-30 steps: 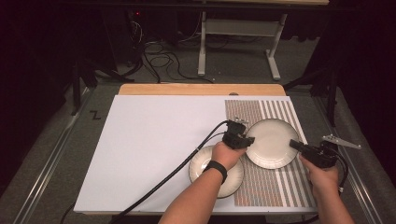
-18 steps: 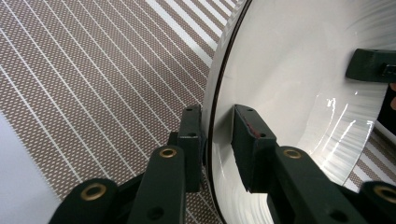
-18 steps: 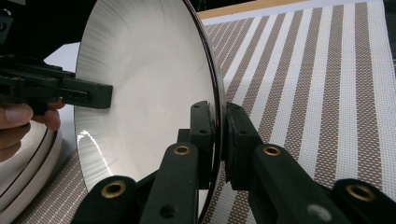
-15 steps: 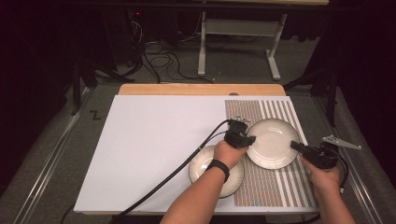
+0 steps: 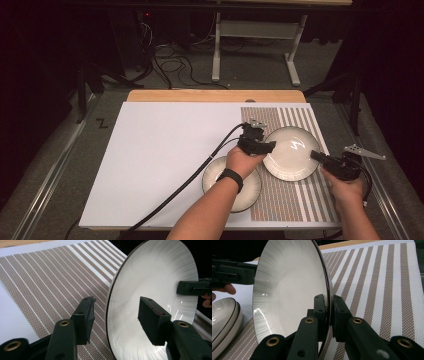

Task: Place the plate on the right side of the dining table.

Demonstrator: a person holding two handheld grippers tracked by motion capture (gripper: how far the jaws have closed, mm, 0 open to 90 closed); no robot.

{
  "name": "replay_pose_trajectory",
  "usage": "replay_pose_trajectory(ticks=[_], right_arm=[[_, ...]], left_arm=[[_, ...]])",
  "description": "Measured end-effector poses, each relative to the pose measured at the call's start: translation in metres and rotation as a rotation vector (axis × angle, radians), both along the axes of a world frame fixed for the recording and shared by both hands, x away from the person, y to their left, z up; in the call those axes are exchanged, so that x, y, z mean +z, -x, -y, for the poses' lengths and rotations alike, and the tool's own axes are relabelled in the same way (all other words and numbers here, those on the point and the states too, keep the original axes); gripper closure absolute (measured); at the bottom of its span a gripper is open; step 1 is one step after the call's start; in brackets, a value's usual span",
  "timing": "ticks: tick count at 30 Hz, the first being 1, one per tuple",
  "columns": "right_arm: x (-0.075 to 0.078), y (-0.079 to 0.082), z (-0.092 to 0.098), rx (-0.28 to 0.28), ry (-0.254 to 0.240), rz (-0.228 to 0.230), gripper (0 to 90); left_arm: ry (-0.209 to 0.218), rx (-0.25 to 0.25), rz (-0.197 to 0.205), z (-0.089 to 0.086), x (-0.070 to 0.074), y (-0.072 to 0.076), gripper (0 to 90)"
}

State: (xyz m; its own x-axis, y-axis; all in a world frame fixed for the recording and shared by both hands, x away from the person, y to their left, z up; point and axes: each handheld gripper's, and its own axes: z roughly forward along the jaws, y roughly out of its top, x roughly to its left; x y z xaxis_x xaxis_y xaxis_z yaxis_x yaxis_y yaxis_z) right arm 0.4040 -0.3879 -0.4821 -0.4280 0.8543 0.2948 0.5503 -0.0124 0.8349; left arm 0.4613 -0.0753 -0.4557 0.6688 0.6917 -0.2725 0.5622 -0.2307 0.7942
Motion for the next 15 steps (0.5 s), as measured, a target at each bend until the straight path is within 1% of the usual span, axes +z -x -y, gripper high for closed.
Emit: replay_pose_trajectory(ticks=[2,4,7,12,15], right_arm=[[0.000,0.000,0.000,-0.003,0.003,0.001,85.4],[0.001,0.001,-0.001,-0.004,0.007,0.002,85.3],[0.000,0.001,-0.001,-0.009,0.008,-0.001,85.2],[0.001,0.001,-0.002,-0.015,0.017,0.001,85.1],[0.002,0.002,-0.002,-0.018,0.021,0.000,85.1]], left_arm=[[-0.014,0.003,0.027,-0.001,0.003,0.003,39.9],[-0.012,-0.005,0.039,-0.002,0.006,0.006,36.4],[-0.022,-0.014,0.061,-0.004,0.010,0.011,32.3],[-0.017,-0.013,0.079,-0.015,0.015,0.018,21.0],[-0.011,-0.014,0.081,-0.024,0.017,0.020,18.7]])
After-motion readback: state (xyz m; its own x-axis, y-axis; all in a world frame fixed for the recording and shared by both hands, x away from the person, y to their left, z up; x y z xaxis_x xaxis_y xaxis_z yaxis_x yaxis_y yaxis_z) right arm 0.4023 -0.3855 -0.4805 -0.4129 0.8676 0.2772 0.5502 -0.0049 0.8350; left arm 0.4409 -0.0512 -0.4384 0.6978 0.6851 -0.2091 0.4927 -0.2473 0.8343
